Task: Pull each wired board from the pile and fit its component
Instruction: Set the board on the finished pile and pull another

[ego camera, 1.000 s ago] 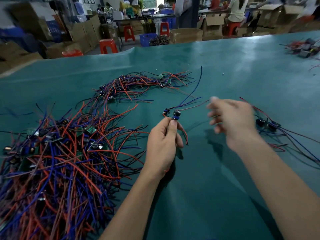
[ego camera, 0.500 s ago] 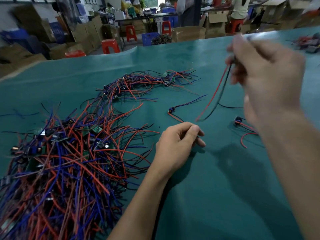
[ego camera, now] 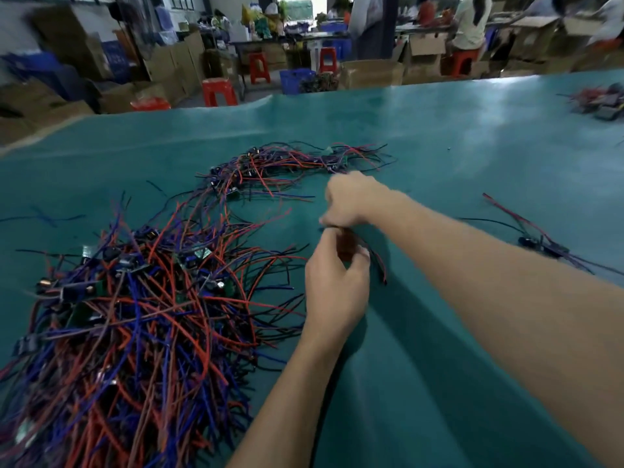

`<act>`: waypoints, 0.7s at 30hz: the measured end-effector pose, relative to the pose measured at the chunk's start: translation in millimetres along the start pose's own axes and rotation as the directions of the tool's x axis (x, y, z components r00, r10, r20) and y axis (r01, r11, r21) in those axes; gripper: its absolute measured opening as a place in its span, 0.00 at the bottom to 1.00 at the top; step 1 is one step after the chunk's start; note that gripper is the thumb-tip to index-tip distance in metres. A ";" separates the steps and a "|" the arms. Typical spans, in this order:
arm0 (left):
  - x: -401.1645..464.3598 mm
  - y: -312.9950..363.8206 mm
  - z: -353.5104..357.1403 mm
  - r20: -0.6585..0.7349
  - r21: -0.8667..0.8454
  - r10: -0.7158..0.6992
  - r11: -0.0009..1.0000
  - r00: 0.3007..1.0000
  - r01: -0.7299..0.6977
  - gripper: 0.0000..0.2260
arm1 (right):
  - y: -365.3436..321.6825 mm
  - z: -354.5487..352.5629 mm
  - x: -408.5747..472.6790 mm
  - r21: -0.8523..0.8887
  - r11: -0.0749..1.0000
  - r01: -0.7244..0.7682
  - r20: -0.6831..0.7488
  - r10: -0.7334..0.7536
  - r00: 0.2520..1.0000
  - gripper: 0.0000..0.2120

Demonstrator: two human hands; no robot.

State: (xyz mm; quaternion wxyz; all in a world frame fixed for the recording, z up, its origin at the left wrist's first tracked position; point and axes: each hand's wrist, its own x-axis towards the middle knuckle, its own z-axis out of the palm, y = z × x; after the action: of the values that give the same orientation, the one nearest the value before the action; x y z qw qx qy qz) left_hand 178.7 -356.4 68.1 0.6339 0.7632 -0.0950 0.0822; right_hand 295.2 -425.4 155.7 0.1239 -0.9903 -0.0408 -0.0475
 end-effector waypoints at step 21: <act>-0.7 -0.5 -2.1 0.015 -0.202 -0.105 0.974 0.994 0.106 0.02 | 45.3 31.8 -147.9 0.951 0.309 -0.003 -0.130 0.409 0.903 0.12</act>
State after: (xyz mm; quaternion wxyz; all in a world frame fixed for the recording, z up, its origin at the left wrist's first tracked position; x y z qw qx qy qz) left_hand 178.2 -354.2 67.8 0.7114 0.6990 -0.0637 0.0367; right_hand 155.3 -471.5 98.6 0.6787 -0.7078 0.0915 -0.1733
